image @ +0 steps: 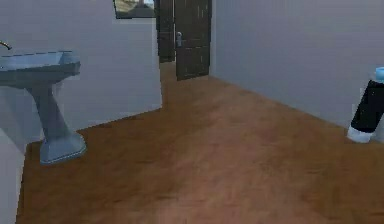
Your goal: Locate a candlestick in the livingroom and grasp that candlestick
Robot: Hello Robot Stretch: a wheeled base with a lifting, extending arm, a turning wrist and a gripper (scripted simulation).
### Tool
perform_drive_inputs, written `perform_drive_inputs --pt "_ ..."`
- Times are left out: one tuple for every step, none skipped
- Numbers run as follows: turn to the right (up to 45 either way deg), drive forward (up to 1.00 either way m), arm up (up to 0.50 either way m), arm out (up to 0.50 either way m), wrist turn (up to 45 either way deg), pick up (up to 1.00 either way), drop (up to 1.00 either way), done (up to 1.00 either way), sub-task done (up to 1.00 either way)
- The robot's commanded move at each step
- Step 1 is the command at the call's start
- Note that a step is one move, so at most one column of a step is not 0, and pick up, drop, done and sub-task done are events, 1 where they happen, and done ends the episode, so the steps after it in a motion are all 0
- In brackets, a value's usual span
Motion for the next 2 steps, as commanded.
perform_drive_inputs --pt "0.0 1.00 0.00 0.00 0.0 0.00 0.00 0.00 0.00" --pt "0.0 1.00 0.00 0.00 0.0 0.00 0.00 0.00 0.00"
